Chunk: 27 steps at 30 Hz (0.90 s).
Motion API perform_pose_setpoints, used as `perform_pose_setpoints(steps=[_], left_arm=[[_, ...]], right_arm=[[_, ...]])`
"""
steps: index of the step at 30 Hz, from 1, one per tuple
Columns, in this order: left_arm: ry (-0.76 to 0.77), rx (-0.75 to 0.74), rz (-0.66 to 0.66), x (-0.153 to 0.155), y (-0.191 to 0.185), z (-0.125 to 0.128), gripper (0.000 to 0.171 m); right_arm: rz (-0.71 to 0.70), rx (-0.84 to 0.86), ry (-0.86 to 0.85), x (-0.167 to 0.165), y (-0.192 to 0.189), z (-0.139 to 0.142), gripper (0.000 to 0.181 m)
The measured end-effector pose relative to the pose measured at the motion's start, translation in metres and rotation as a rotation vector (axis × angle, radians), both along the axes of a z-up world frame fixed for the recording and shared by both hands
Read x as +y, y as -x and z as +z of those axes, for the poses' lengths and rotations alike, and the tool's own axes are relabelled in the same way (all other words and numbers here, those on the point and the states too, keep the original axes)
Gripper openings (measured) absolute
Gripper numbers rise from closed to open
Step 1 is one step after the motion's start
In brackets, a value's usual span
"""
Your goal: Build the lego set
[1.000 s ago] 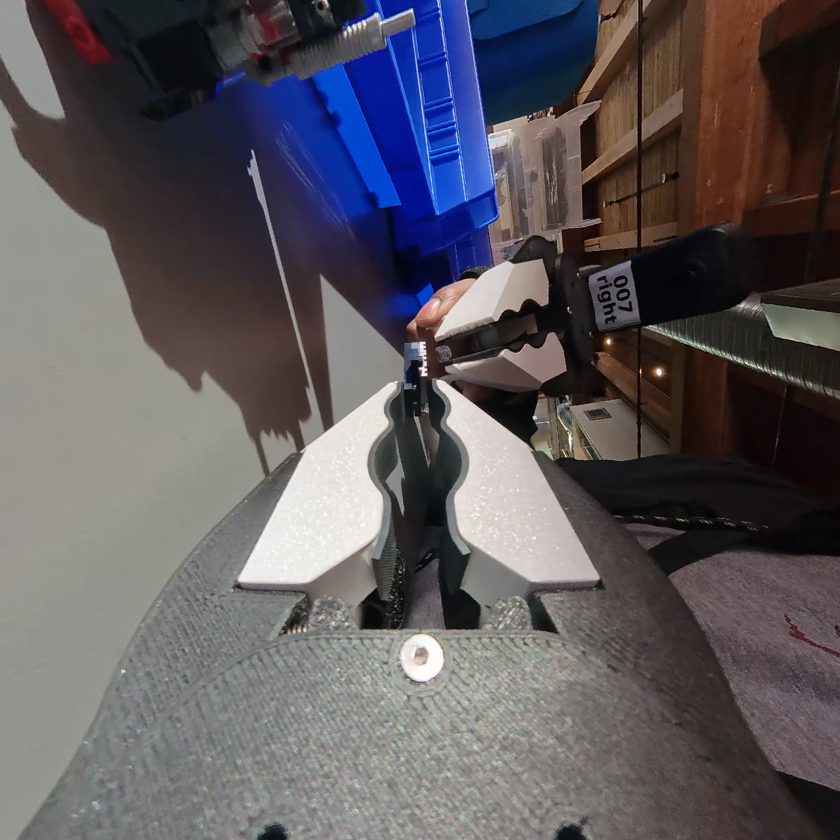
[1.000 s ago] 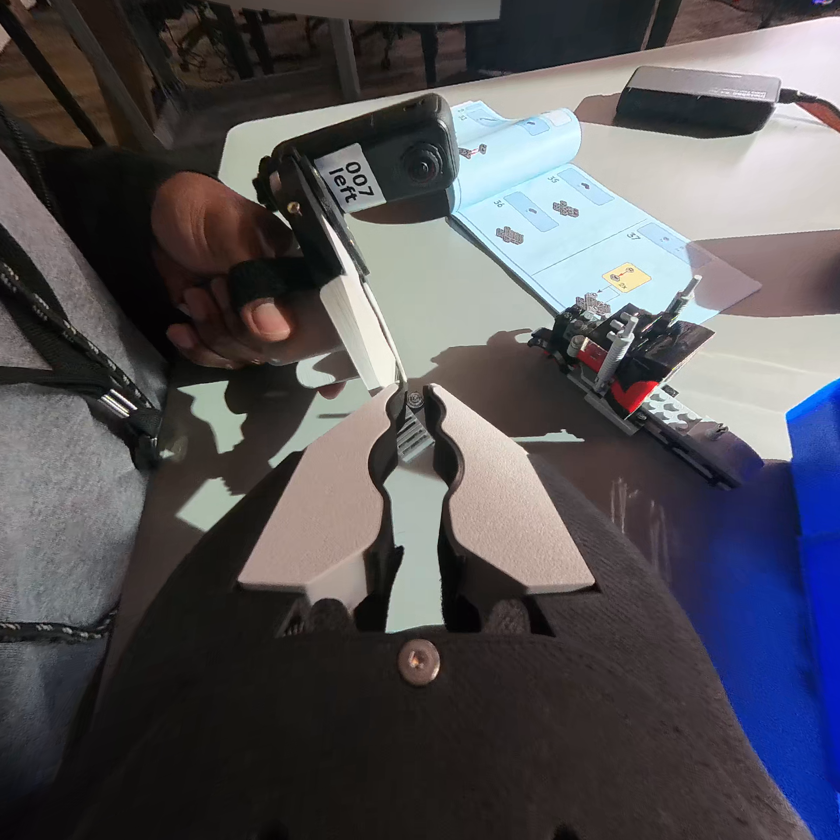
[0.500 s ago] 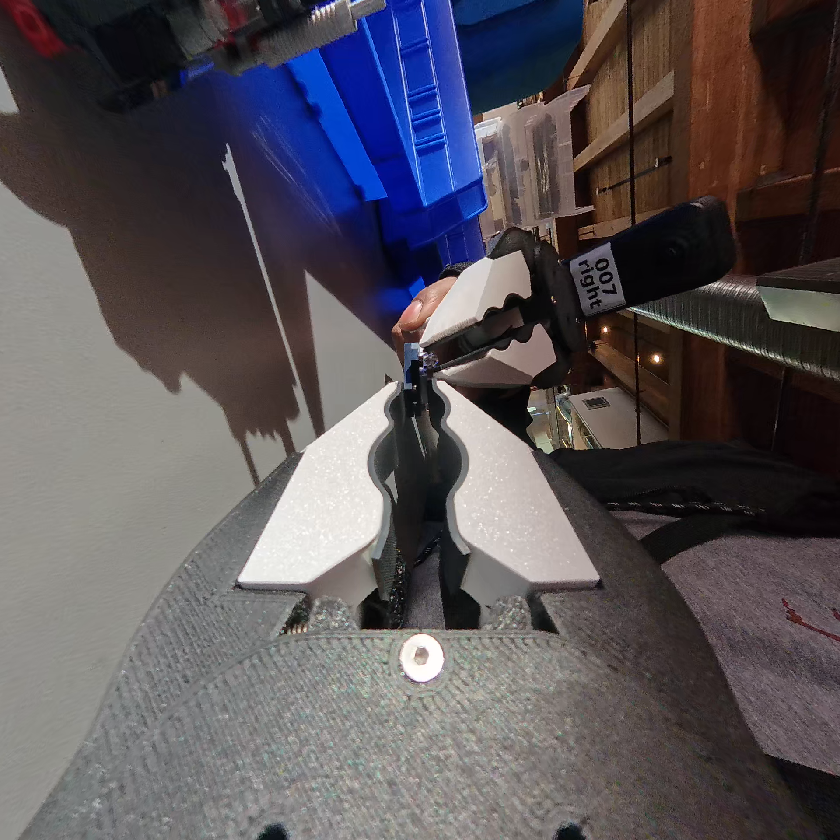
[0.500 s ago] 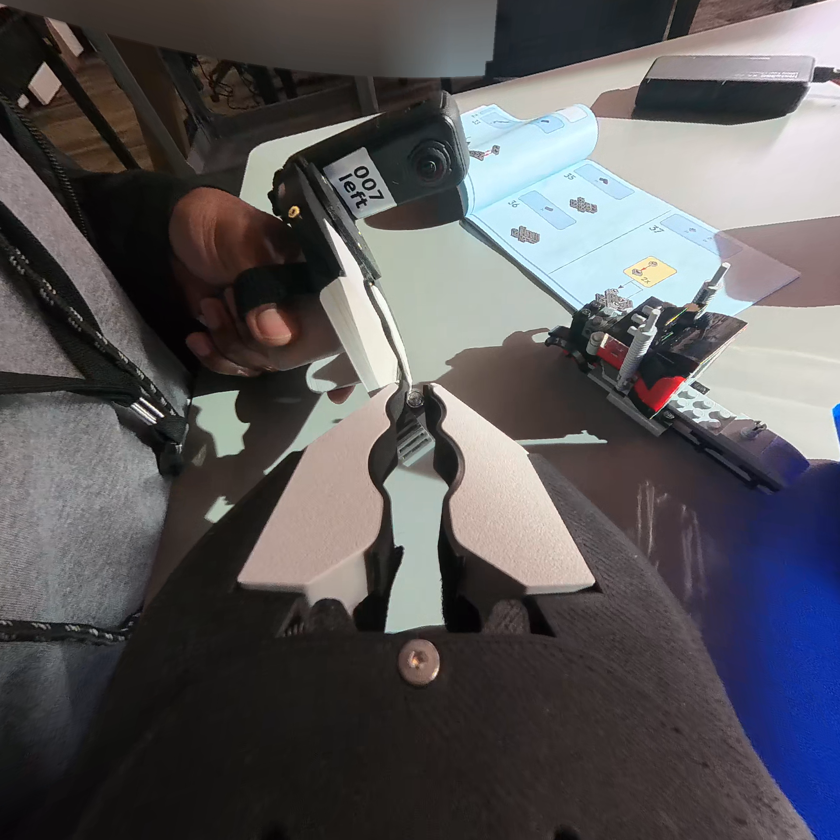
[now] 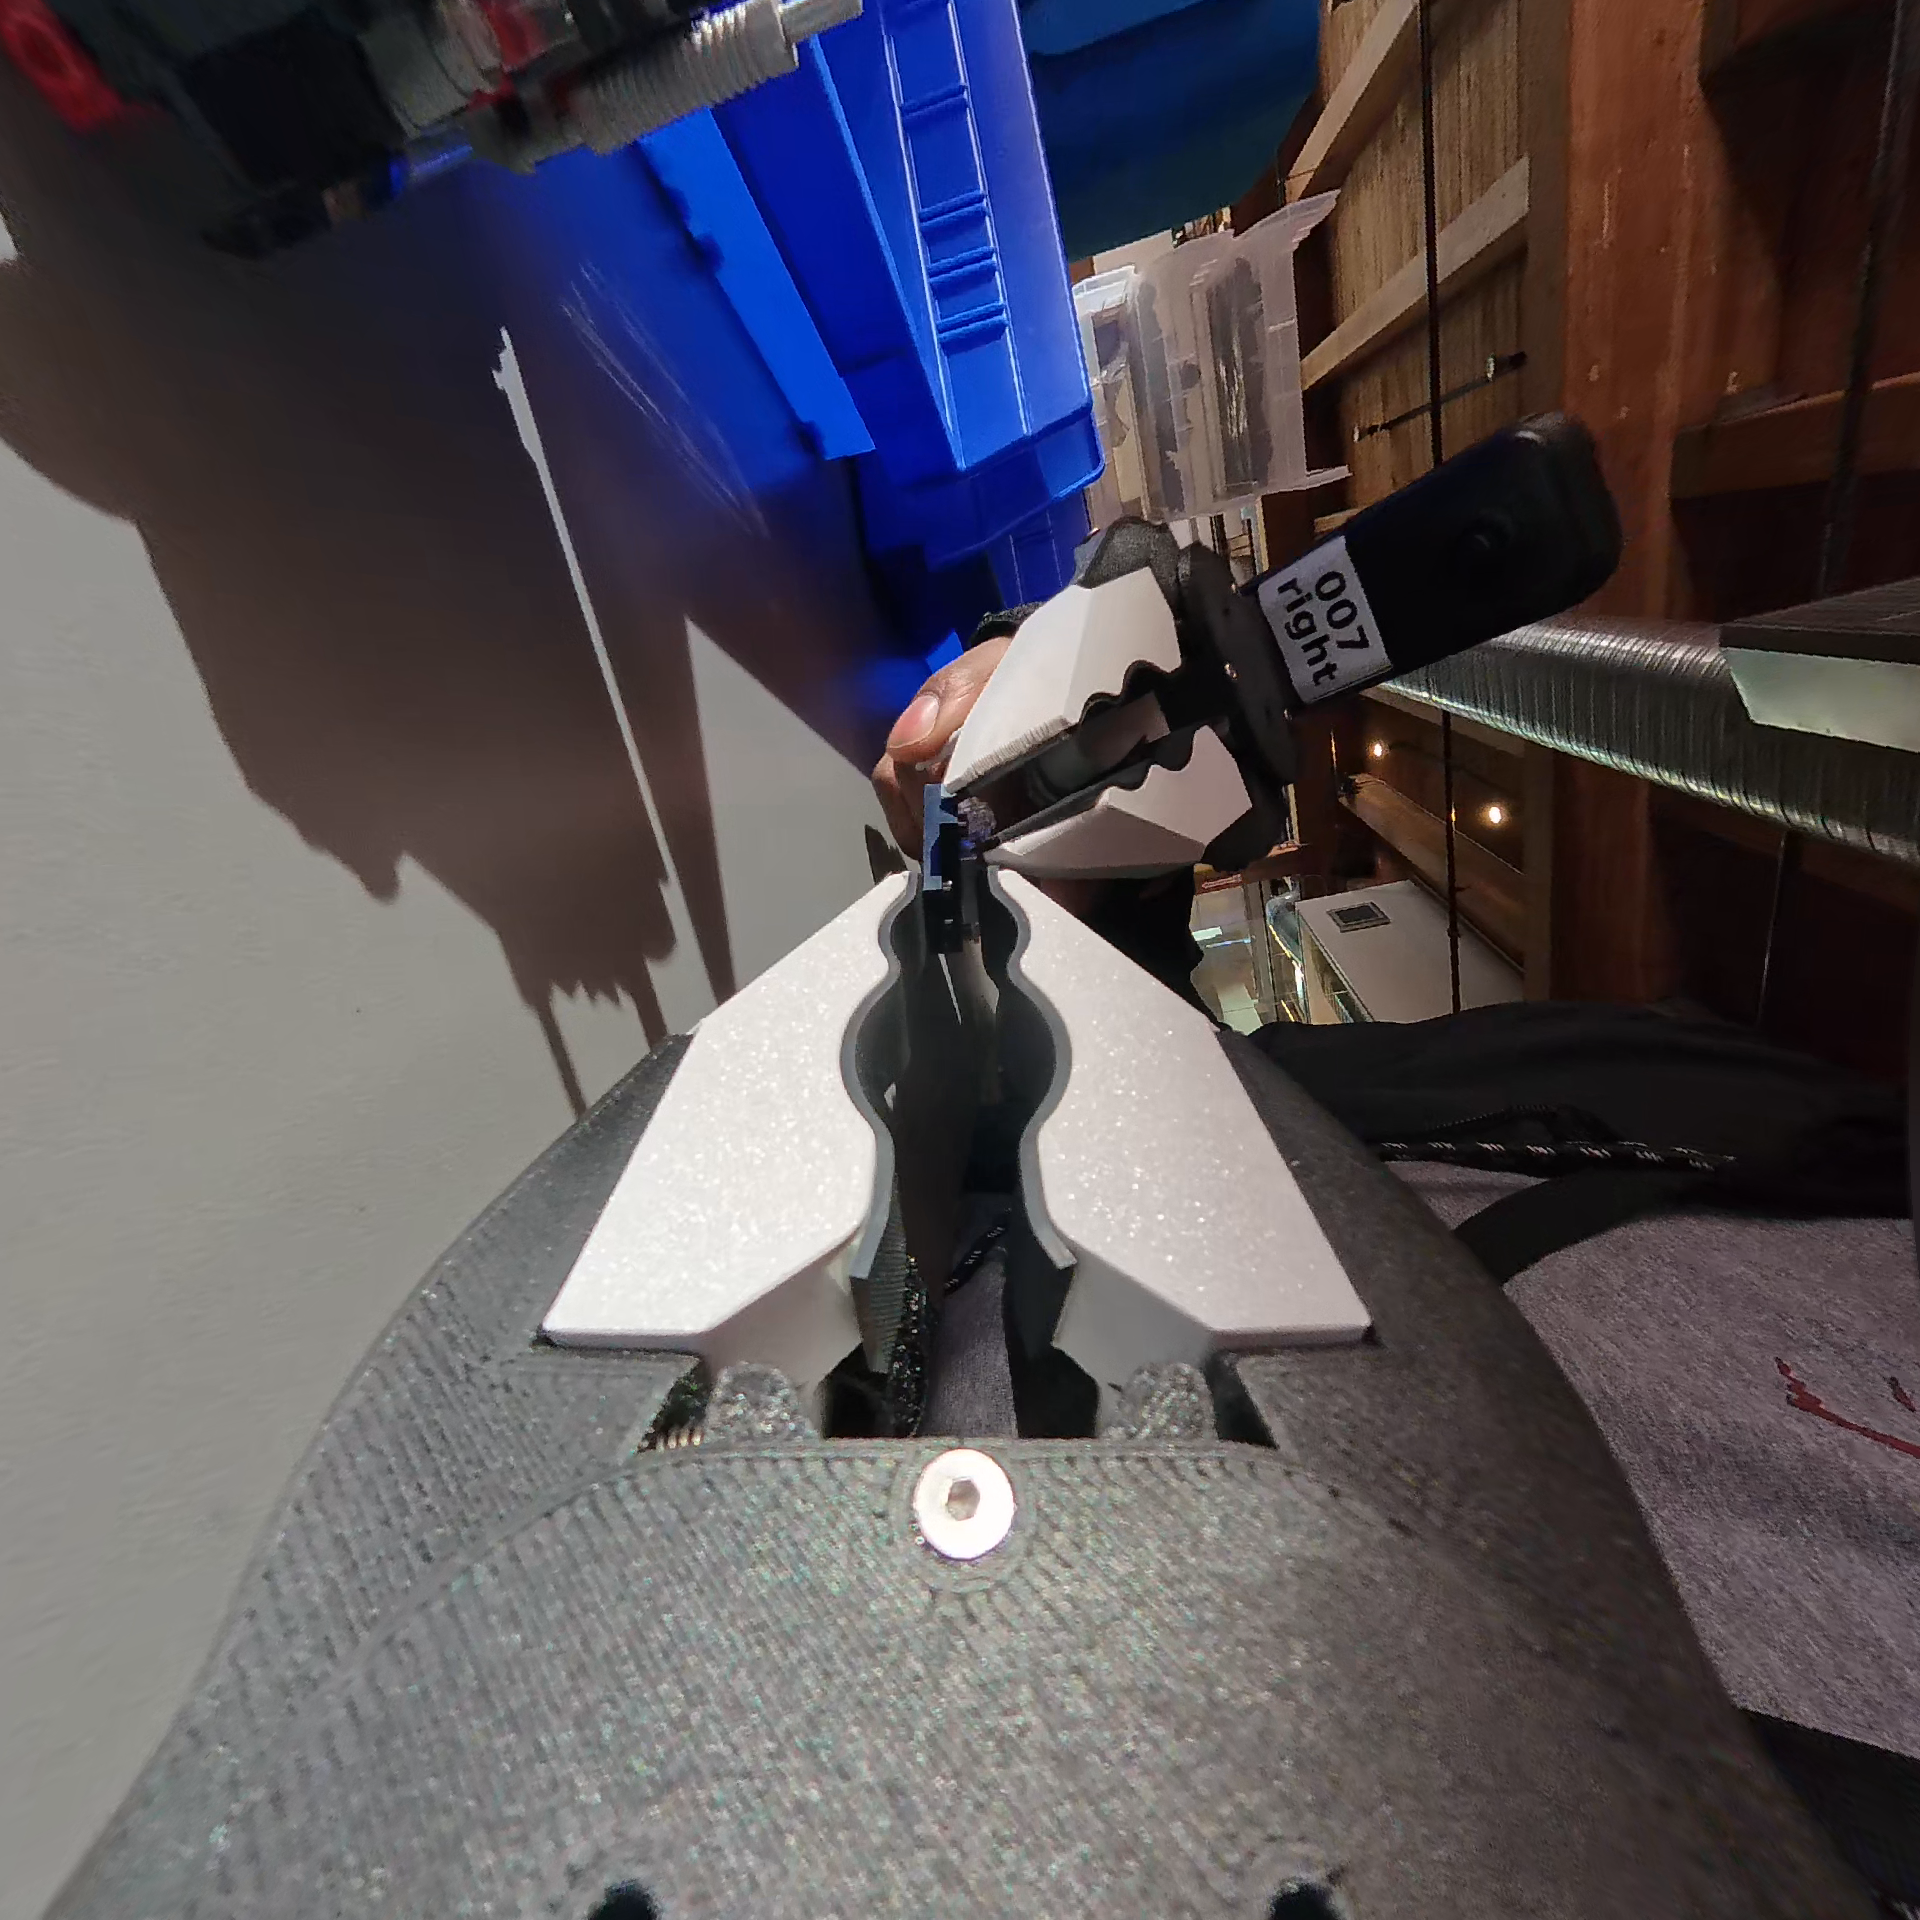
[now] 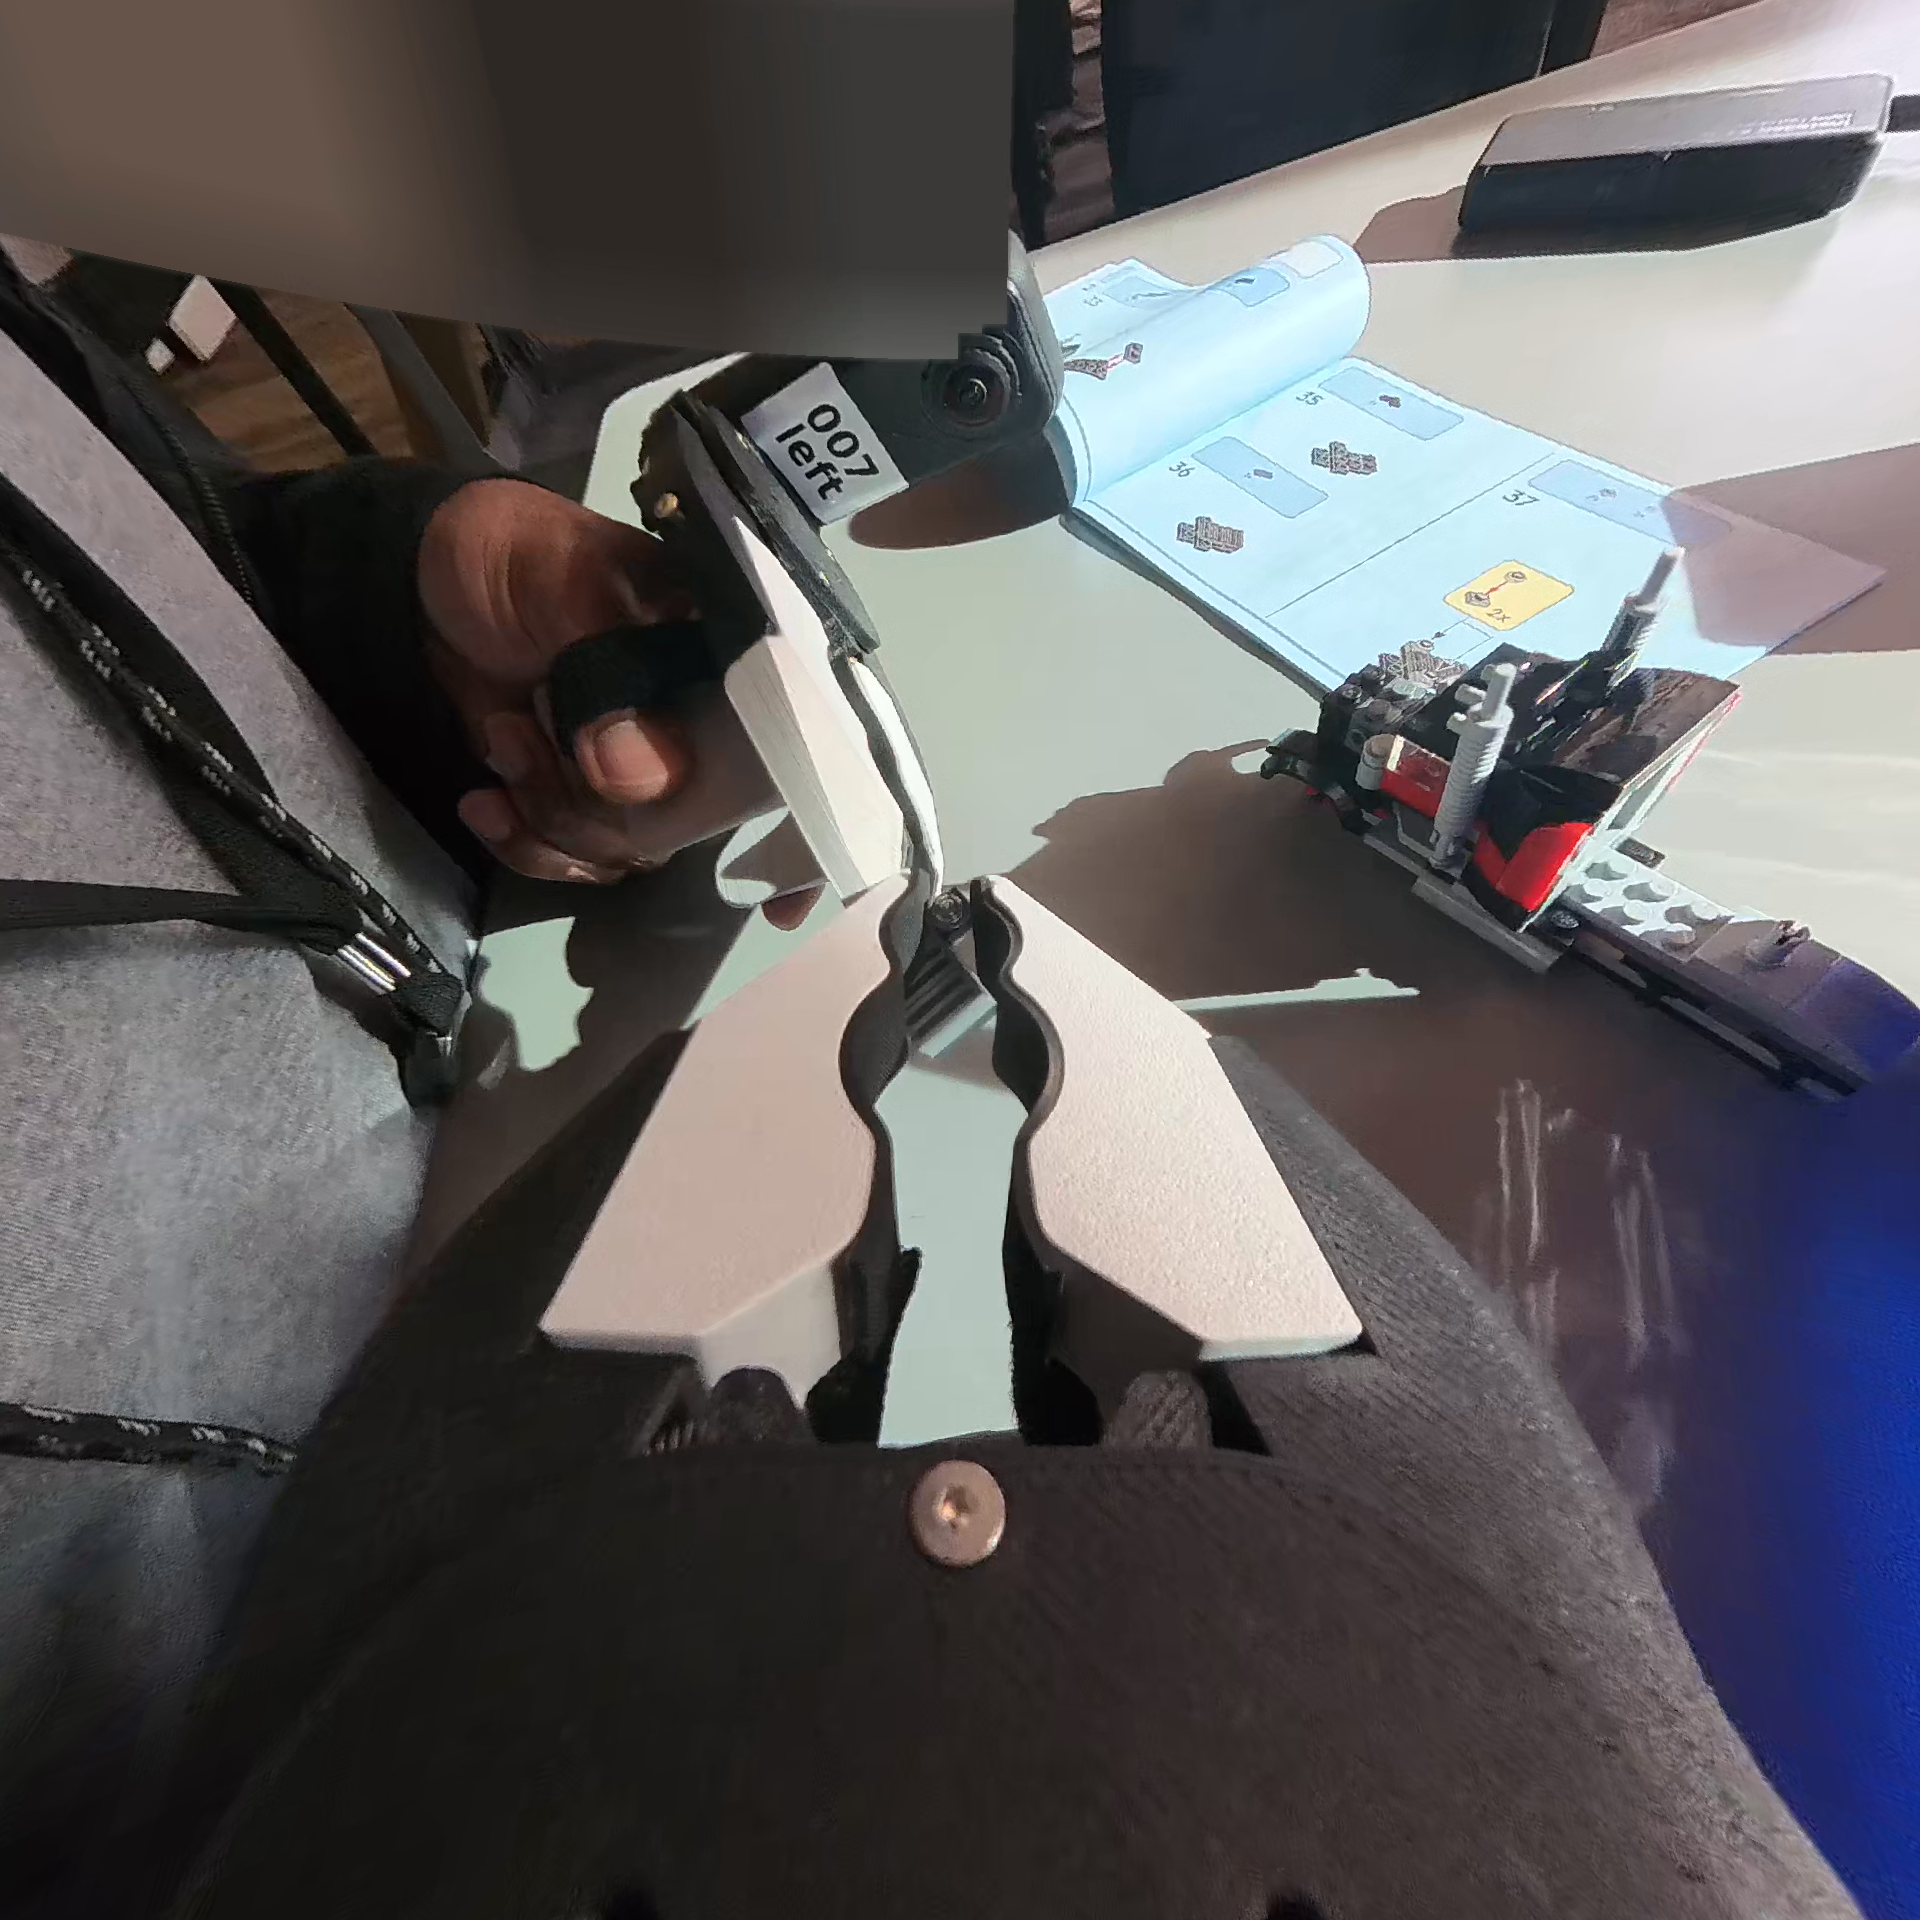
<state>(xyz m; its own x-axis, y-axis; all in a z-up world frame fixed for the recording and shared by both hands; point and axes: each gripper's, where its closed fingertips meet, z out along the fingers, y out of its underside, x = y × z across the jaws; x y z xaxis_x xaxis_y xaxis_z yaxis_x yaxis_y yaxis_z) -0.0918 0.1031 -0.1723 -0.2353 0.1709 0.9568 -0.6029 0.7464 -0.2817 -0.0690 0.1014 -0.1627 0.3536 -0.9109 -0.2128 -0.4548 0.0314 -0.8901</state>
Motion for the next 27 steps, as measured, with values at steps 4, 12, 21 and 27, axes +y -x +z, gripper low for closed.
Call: perform_pose_setpoints(steps=[4, 12, 21, 27], left_arm=[[0.000, 0.000, -0.001, 0.000, 0.000, 0.000, 0.009], [0.002, 0.000, -0.005, 0.000, 0.001, 0.000, 0.009], [0.011, 0.043, -0.008, 0.001, 0.000, 0.005, 0.010], [0.020, 0.069, -0.007, 0.001, -0.002, 0.007, 0.009]], right_arm=[[-0.004, -0.005, -0.031, 0.000, 0.000, -0.001, 0.010], [-0.006, -0.011, -0.068, 0.000, 0.002, 0.000, 0.011], [-0.007, -0.039, -0.120, 0.000, 0.002, 0.005, 0.014], [-0.018, -0.053, -0.169, -0.004, 0.002, 0.012, 0.022]])
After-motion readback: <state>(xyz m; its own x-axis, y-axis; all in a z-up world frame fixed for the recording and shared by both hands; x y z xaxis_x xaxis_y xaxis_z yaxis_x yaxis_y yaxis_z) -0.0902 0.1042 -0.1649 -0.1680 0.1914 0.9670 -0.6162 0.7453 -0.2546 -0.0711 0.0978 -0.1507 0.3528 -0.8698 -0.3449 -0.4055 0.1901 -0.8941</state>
